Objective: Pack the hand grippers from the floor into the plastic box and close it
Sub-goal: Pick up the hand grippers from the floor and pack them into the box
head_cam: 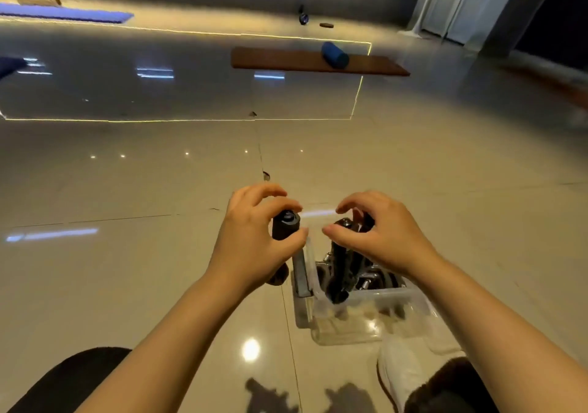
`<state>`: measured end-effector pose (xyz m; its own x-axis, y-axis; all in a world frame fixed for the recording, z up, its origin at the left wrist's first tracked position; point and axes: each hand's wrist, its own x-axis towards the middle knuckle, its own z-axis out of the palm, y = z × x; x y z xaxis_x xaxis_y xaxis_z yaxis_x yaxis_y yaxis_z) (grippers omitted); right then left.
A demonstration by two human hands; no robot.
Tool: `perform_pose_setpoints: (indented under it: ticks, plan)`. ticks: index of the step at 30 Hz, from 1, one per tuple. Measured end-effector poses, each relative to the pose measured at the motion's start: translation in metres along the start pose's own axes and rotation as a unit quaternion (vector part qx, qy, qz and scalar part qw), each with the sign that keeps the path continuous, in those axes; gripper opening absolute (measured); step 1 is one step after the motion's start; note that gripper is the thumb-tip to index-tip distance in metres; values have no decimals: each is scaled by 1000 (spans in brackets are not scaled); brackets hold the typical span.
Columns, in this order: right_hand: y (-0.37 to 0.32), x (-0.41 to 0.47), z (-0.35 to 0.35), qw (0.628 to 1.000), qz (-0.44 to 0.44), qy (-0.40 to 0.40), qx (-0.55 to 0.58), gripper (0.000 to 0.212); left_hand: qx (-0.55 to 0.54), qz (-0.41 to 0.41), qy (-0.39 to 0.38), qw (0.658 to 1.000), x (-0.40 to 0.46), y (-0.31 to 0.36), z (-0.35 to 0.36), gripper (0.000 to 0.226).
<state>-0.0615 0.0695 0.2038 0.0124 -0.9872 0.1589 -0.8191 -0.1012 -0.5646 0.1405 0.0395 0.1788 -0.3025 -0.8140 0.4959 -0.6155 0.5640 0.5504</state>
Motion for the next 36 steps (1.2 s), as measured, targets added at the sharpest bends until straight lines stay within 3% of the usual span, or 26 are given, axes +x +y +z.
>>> perform_pose_setpoints:
  ticks: [3,7,16,19,26,33,36]
  plan:
    - [41,8,-26,996,61,48,42,39,5,23,-60,998,10,3,38,49]
    - [90,18,-42,992,111,22,46,42,56,51,-83,994,10,1,66,52]
    - [176,43,-65,990,130,-48,33,48,90,-52,-76,992,-2,17,117,38]
    - [191,52,-69,989,116,-88,23,49,81,-78,-77,991,-25,30,128,49]
    - [198,64,-77,987,47,-156,9,49,107,-166,-15,980,-62,70,145,48]
    - [200,57,-95,982,5,-189,-16,57,130,-104,-76,983,-8,112,141,51]
    - [186,52,-88,974,-55,-209,-66,66,167,-60,-101,979,15,119,137,59]
